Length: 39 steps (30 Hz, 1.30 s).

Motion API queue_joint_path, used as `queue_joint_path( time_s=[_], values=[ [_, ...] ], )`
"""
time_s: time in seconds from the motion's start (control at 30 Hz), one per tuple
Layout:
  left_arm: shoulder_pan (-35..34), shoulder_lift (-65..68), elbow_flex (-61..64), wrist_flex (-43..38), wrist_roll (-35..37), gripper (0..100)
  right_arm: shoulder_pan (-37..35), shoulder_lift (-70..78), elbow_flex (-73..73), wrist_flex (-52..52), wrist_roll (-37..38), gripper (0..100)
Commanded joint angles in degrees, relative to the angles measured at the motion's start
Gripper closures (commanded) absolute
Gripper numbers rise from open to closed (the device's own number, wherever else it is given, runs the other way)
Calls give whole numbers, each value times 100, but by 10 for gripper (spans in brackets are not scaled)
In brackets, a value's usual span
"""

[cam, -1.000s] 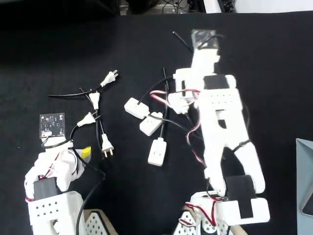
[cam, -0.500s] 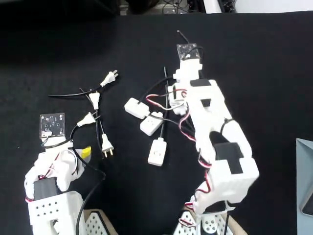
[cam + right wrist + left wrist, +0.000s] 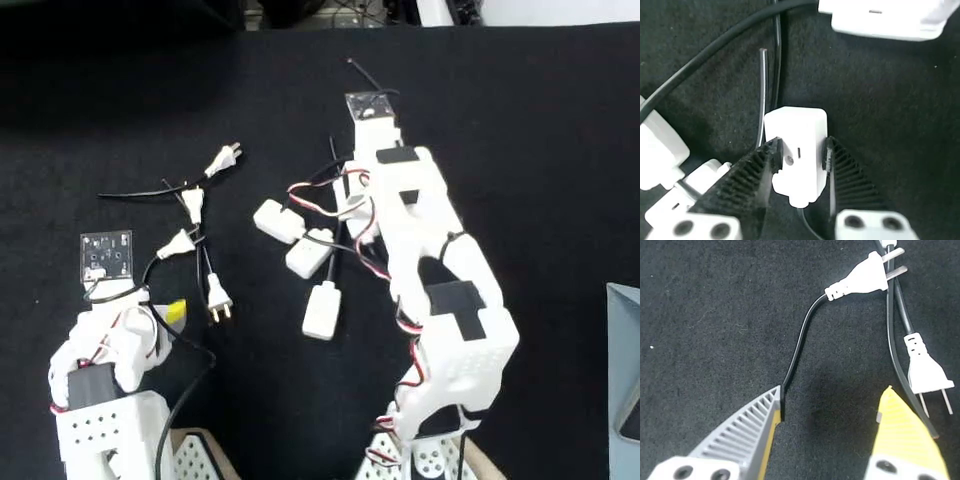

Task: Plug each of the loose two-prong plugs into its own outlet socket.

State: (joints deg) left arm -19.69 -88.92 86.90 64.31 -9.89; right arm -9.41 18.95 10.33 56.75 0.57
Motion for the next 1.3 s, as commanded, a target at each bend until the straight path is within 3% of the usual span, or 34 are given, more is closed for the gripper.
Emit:
queue_joint_path(
  time_s=[0.0,0.17,0.3,0.73,0.9,0.97,1.1,1.27],
  values=[
    [-57,-62,-57,0,18,695,-299,13,92,176,44,862],
    [-57,-62,-57,0,18,695,-484,13,207,193,44,870],
    [-57,-62,-48,9,18,695,-466,-48,198,193,88,985],
    [-66,-62,-48,9,18,696,-976,-1736,163,1890,97,986],
    [-66,-62,-48,9,18,695,-1020,-2097,163,2004,97,982],
    [-66,-62,-48,9,18,695,-905,-2079,154,1978,62,958],
    [-66,-62,-48,9,18,694,-633,-1842,171,2013,62,816],
    [-66,-62,-48,9,18,693,-615,-1376,488,1512,79,804]
  ],
)
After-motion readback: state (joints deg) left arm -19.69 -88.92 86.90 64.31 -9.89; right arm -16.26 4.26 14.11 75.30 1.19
